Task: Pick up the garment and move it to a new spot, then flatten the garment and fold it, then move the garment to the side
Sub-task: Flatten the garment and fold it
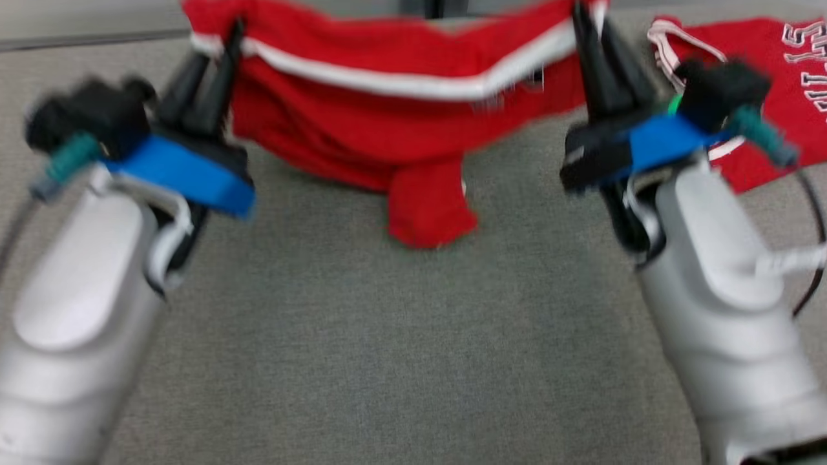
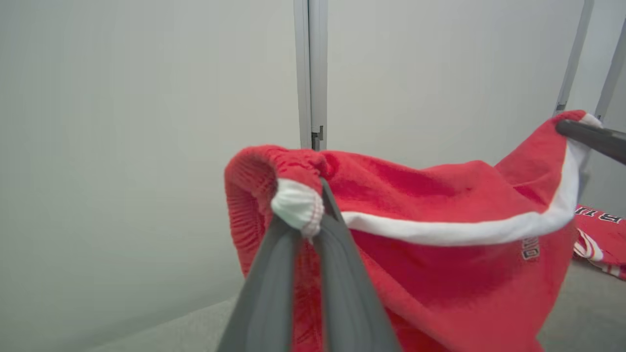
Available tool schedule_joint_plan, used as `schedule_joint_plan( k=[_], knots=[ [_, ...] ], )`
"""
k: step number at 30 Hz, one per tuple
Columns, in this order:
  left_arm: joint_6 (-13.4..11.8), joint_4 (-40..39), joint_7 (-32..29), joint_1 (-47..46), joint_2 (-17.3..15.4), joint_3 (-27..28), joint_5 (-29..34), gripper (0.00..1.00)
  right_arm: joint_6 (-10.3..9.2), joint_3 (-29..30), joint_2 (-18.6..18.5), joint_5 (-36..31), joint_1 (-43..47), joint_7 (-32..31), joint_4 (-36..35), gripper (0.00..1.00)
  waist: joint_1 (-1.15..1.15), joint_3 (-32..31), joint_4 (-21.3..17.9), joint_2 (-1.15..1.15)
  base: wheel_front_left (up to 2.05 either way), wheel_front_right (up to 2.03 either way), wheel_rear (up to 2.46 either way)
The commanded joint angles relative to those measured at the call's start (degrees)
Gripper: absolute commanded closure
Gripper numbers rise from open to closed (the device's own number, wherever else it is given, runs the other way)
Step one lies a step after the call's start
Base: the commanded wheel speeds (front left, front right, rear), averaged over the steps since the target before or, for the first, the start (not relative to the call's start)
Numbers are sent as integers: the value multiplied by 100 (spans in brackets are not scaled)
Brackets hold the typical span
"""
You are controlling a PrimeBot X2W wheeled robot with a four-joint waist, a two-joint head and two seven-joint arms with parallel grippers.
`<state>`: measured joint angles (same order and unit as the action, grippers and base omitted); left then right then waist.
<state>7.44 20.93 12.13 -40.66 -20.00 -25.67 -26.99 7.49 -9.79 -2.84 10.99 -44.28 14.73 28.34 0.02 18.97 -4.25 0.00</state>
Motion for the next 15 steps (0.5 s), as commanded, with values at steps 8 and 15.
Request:
schedule_joint_plan(
  k=[8,15],
  knots=[
    [8,614,-241,-2624,-321,-399,-650,100,1,115,-10,570,-2636,29,1195,100,-2,744,-48,0,0,0,0],
    [8,1195,-65,-3983,-465,-926,-1024,100,1,157,-11,743,-4004,47,1863,100,-2,911,-124,0,0,0,0]
  ],
)
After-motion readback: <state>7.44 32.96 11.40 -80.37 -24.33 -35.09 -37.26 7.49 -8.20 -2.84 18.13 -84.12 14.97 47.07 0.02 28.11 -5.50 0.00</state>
